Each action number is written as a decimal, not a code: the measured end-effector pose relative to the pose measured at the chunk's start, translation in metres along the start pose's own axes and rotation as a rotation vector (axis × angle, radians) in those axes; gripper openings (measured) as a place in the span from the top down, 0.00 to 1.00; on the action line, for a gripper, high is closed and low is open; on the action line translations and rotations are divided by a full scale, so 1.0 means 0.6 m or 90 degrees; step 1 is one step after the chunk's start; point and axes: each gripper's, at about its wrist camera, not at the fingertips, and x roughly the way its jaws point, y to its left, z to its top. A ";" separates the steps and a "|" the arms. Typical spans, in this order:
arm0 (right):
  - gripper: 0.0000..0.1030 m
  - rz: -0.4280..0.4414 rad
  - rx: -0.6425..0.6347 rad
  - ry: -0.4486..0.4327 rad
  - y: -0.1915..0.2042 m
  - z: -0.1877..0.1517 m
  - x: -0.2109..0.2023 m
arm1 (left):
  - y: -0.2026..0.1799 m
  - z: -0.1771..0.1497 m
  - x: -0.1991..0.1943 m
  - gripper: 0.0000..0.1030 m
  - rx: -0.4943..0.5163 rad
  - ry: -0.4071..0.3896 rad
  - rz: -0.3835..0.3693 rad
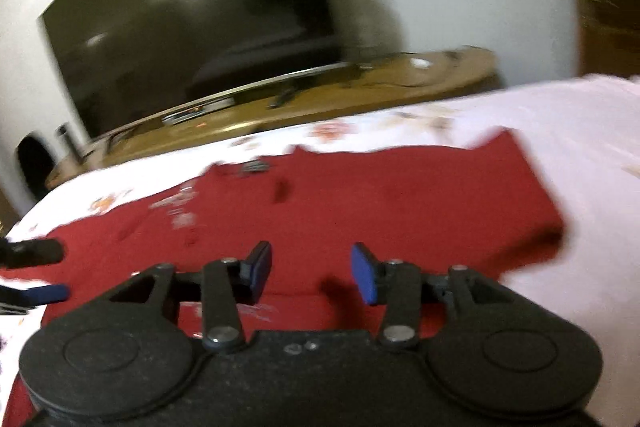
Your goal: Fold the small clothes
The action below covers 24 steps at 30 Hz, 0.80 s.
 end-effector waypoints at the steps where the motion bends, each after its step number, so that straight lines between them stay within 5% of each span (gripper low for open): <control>1: 0.58 -0.010 0.017 -0.005 -0.019 0.000 -0.020 | -0.008 0.001 0.025 0.10 -0.005 0.012 -0.009; 2: 0.58 -0.022 0.027 -0.012 -0.031 0.001 -0.034 | -0.016 0.001 0.049 0.28 -0.010 0.028 -0.012; 3: 0.57 -0.034 0.033 -0.017 -0.045 0.000 -0.051 | -0.021 0.001 0.079 0.33 -0.012 0.057 -0.002; 7: 0.57 -0.068 0.059 -0.033 -0.102 -0.015 -0.102 | -0.052 -0.003 0.128 0.36 0.029 0.067 0.045; 8: 0.57 -0.075 0.065 -0.033 -0.116 -0.018 -0.106 | -0.058 -0.002 0.132 0.43 0.032 0.064 0.050; 9: 0.57 -0.082 0.072 -0.033 -0.127 -0.021 -0.114 | -0.061 -0.001 0.138 0.63 0.034 0.065 0.053; 10: 0.57 -0.089 0.082 -0.033 -0.133 -0.024 -0.112 | -0.062 0.001 0.145 0.94 0.044 0.072 0.067; 18: 0.57 -0.097 0.102 -0.023 -0.149 -0.037 -0.100 | -0.091 0.068 0.050 0.95 0.142 -0.013 0.016; 24: 0.57 -0.072 0.097 -0.027 -0.143 -0.022 -0.087 | -0.019 0.120 -0.017 0.95 0.174 -0.019 0.084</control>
